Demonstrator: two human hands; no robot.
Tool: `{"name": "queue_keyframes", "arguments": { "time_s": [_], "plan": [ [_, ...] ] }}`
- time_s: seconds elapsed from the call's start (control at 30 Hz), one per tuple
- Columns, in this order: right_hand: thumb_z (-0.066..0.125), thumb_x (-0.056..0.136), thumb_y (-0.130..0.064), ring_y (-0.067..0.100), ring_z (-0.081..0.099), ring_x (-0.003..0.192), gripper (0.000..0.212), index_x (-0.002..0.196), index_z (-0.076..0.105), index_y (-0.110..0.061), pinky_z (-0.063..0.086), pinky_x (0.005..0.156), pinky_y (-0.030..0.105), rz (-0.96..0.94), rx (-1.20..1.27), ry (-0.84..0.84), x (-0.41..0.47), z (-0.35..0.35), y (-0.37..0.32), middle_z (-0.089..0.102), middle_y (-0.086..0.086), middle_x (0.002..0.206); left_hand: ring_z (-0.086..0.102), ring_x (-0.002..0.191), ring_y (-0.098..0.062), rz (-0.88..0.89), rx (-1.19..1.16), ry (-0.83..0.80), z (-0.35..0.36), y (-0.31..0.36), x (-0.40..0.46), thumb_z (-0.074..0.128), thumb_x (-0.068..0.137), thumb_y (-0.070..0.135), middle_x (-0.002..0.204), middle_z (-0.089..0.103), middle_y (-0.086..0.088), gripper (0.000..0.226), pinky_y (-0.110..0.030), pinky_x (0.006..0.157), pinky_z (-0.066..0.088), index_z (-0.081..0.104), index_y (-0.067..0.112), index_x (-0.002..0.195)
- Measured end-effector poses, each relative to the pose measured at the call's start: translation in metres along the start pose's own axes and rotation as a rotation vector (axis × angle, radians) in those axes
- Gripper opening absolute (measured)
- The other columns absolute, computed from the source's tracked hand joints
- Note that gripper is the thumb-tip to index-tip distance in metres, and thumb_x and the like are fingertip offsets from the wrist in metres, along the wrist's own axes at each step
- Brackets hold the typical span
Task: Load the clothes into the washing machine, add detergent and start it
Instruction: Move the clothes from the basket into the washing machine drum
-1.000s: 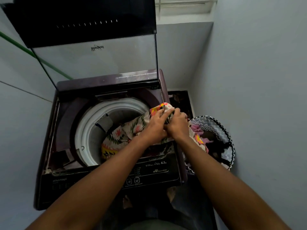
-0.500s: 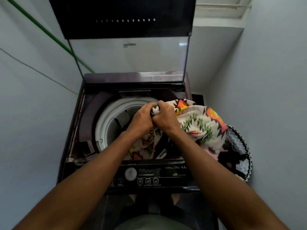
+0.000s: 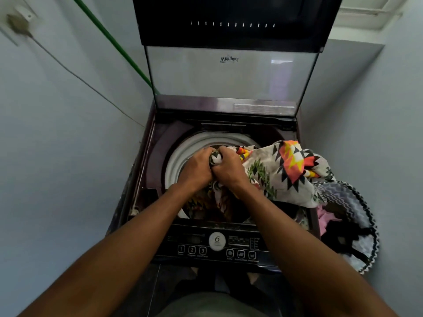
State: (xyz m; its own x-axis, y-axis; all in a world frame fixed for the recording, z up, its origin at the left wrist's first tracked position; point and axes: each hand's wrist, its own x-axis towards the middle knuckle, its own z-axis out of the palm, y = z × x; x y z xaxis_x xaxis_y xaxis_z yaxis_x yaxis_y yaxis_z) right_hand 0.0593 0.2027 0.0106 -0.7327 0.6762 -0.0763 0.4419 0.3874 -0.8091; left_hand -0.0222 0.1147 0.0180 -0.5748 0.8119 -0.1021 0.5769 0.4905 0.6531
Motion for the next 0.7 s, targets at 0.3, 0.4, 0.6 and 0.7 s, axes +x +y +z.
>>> {"name": "queue_keyframes", "arguments": {
  "time_s": [0.3, 0.4, 0.6, 0.7],
  "plan": [
    [0.061, 0.071, -0.003, 0.017, 0.053, 0.069, 0.012, 0.079, 0.055, -0.009, 0.036, 0.060, 0.027, 0.037, 0.015, -0.121, 0.004, 0.024, -0.002, 0.058, 0.002, 0.074, 0.060, 0.090, -0.018, -0.057, 0.047, 0.082, 0.002, -0.028, -0.009, 0.059, 0.090, 0.027, 0.101, 0.061, 0.001, 0.021, -0.028, 0.069, 0.045, 0.057, 0.021, 0.111],
    [0.060, 0.074, -0.002, 0.023, 0.057, 0.076, 0.016, 0.089, 0.057, -0.007, 0.040, 0.064, 0.030, 0.098, -0.011, -0.137, 0.007, 0.027, -0.001, 0.061, 0.006, 0.081, 0.057, 0.108, -0.022, -0.057, 0.029, 0.034, 0.009, -0.036, -0.009, 0.062, 0.089, 0.024, 0.122, 0.055, -0.006, 0.047, -0.031, 0.084, 0.049, 0.048, 0.020, 0.134],
    [0.063, 0.078, -0.019, 0.031, 0.054, 0.112, 0.039, 0.115, 0.050, -0.015, 0.050, 0.091, 0.047, 0.289, -0.192, -0.156, 0.005, 0.025, 0.025, 0.057, 0.010, 0.117, 0.049, 0.124, -0.023, -0.070, -0.030, -0.251, 0.022, -0.038, 0.000, 0.064, 0.086, 0.016, 0.140, 0.038, -0.003, 0.067, -0.027, 0.096, 0.044, 0.038, 0.025, 0.147],
    [0.063, 0.083, -0.019, 0.029, 0.050, 0.115, 0.040, 0.121, 0.051, -0.014, 0.049, 0.095, 0.045, 0.283, -0.188, -0.156, 0.003, 0.020, 0.030, 0.050, 0.010, 0.123, 0.047, 0.125, -0.019, -0.049, -0.019, -0.241, 0.030, -0.037, 0.005, 0.066, 0.085, 0.015, 0.141, 0.037, 0.000, 0.061, -0.030, 0.099, 0.046, 0.045, 0.023, 0.142]
  ]
}}
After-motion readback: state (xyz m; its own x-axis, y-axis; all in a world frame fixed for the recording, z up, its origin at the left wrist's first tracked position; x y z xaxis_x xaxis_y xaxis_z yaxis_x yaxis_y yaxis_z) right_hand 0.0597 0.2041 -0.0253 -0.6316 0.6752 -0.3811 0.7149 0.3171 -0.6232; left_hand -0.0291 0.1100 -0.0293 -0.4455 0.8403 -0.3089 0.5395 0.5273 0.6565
